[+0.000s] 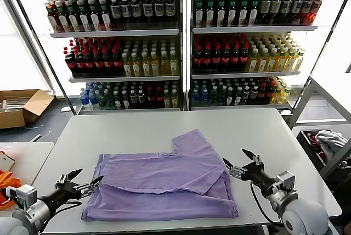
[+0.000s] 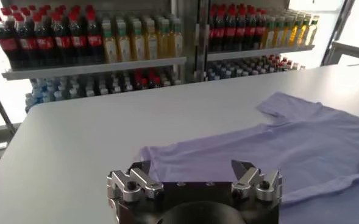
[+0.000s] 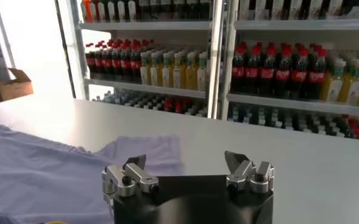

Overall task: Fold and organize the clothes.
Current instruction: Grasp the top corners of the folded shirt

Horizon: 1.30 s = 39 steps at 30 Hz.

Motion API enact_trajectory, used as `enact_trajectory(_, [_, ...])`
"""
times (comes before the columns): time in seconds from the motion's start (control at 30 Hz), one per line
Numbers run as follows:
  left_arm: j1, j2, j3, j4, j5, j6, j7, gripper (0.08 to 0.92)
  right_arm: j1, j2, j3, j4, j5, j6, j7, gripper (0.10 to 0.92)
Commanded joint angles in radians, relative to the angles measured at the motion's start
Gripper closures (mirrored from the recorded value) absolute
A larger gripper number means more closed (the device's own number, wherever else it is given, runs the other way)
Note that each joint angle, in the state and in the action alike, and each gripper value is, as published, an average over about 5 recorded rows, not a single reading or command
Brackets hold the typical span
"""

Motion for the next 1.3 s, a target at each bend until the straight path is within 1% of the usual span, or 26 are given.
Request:
enact_trajectory(0.03, [-0.439, 0.116, 0.308, 0.357, -0.048, 0.002, 0.002, 0.179, 0.437, 0.026, -0.245, -0.389, 0.080, -0.066, -0.074, 0.203])
enact_trajectory(0.2, [-0.569, 0.088, 0.409, 0.499, -0.031, 0.001, 0.002, 0.177, 0.555, 0.118, -0.318, -0.533, 0.072, -0.087, -0.067, 0.202])
enact_trajectory(0.33, [-0.618, 0.073, 0.455, 0.569, -0.006, -0.008, 0.009, 0.177, 0.609, 0.181, -0.347, -0.603, 0.071, -0.092, -0.063, 0.203])
enact_trajectory(0.5, [-0.628, 0.055, 0.463, 0.604, 0.008, -0.014, 0.010, 0.177, 0.637, 0.230, -0.380, -0.639, 0.069, -0.106, -0.065, 0.203])
enact_trajectory(0.87, [-0.602, 0.035, 0.452, 0.613, 0.008, -0.013, 0.016, 0.177, 0.650, 0.292, -0.436, -0.713, -0.002, -0.129, -0.052, 0.208])
enact_trajectory(0.97, [-0.585, 0.034, 0.442, 0.607, 0.008, -0.011, 0.020, 0.178, 0.635, 0.294, -0.449, -0.712, -0.014, -0.137, -0.045, 0.245])
enact_trajectory(1.07, [-0.564, 0.035, 0.427, 0.596, 0.005, -0.012, 0.026, 0.199, 0.610, 0.287, -0.458, -0.692, -0.019, -0.143, -0.035, 0.320])
enact_trajectory(1.17, [-0.539, 0.038, 0.415, 0.585, 0.000, -0.013, 0.031, 0.267, 0.586, 0.278, -0.458, -0.668, -0.018, -0.144, -0.030, 0.407])
enact_trajectory(1.3, [-0.506, 0.041, 0.405, 0.565, -0.002, -0.015, 0.045, 0.388, 0.561, 0.265, -0.447, -0.637, -0.012, -0.140, -0.026, 0.528])
